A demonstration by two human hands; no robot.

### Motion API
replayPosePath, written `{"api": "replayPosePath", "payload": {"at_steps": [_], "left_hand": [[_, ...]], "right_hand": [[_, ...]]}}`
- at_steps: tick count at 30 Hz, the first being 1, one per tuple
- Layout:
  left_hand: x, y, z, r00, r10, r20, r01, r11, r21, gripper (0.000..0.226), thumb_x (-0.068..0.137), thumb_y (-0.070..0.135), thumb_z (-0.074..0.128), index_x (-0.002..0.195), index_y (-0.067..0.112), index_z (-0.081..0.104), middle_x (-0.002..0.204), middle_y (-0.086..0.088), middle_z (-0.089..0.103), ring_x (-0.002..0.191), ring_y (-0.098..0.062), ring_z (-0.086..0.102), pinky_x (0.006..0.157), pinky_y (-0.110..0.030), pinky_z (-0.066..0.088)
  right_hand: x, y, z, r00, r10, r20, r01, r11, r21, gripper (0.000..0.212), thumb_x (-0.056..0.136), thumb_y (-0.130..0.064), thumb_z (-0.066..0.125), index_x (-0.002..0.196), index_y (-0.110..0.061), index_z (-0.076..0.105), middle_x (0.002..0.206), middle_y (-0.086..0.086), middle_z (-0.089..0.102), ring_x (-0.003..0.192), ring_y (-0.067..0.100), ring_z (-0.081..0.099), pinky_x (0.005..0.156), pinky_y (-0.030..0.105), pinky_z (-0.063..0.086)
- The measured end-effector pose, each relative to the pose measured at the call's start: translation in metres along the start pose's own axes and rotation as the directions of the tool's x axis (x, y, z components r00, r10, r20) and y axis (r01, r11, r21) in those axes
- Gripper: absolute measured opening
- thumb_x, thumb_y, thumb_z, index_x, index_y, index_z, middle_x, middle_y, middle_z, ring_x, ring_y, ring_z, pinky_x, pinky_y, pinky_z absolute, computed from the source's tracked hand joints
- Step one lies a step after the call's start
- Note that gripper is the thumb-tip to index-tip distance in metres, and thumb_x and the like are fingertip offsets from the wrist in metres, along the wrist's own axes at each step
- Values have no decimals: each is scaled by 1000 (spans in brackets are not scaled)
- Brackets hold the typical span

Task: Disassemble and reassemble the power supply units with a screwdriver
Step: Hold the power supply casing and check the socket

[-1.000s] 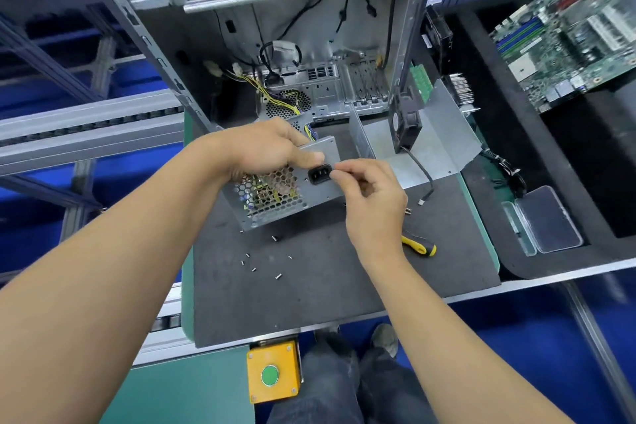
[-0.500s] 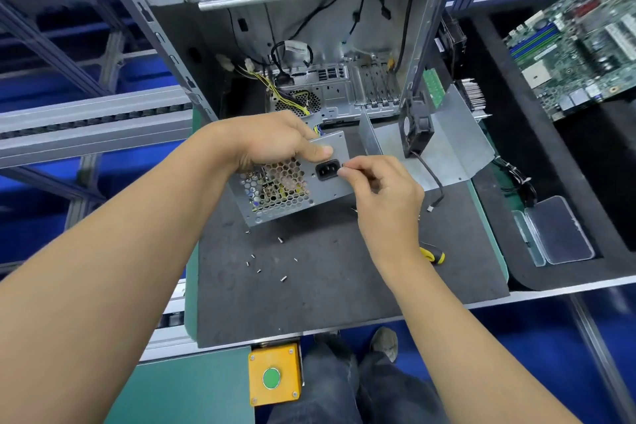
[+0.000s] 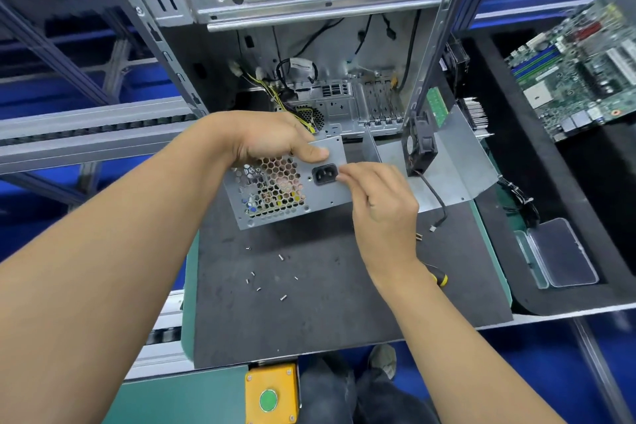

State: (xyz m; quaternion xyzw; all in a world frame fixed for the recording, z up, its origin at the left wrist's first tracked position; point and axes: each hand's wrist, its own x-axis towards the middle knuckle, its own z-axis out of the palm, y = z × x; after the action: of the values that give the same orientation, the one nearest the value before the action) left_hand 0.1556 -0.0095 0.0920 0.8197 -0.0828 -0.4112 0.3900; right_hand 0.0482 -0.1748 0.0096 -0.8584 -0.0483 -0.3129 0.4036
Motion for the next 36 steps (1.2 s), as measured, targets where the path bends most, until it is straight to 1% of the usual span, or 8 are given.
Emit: {"api": "replayPosePath", "payload": {"at_steps": [3,14,20,24,27,30,33,36], "left_hand": [[0,0,-4,1000,-16,22,17,1000,-22,20,85,33,69,86,17,81,91,-4,78,77,-11,71,79,-30,50],[0,-3,-17,993,-68,98,87,975,-207,20,73,32,72,74,15,81,80,-8,77,65,-17,73,55,-25,56],[-2,-3,-19,987,-103,124,131,959,-251,18,74,30,71,75,15,81,82,-10,77,67,-20,74,57,-29,58],[-4,0,-23,985,-127,118,150,964,-218,25,78,27,71,91,7,78,91,-16,76,72,-24,73,67,-34,60],[-6,0,-16,984,-134,119,154,972,-179,19,91,20,66,96,4,74,88,-13,76,72,-22,72,66,-31,58],[-3,0,-6,991,-107,84,119,981,-151,18,94,18,65,90,5,77,87,-12,76,74,-22,69,74,-32,55],[-2,3,-2,993,-89,81,99,986,-136,27,94,18,65,71,18,80,79,-5,76,66,-15,69,68,-26,54],[-3,2,-1,996,-66,64,74,988,-132,30,94,17,64,69,20,80,79,-4,76,69,-15,69,71,-27,54]], "right_hand": [[1,-2,1,1000,27,-2,-27,999,32,11,88,-4,70,96,-5,77,90,5,72,84,23,65,83,19,49],[20,-8,-4,997,41,59,-48,990,131,9,87,-4,72,94,-4,77,92,4,72,88,22,67,81,32,54],[31,-9,-9,985,-34,168,19,996,90,8,91,-4,68,95,-1,74,91,8,68,85,24,63,79,34,52],[40,-12,-18,966,-5,259,-22,995,100,5,90,-5,69,92,-4,73,86,3,66,78,13,57,76,19,45],[48,-12,-25,908,75,412,-108,993,57,4,89,-9,70,87,-10,72,80,-4,62,69,3,52,71,7,37],[54,-13,-29,817,219,534,-240,970,-31,10,89,-17,71,80,-20,70,76,-10,63,69,3,57,67,6,41],[62,-14,-31,751,326,575,-344,936,-82,19,86,-21,73,69,-29,68,66,-12,67,70,0,59,60,5,41],[68,-14,-30,697,426,577,-470,879,-81,22,83,-26,75,63,-30,68,61,-10,67,62,-1,59,51,5,39]]}}
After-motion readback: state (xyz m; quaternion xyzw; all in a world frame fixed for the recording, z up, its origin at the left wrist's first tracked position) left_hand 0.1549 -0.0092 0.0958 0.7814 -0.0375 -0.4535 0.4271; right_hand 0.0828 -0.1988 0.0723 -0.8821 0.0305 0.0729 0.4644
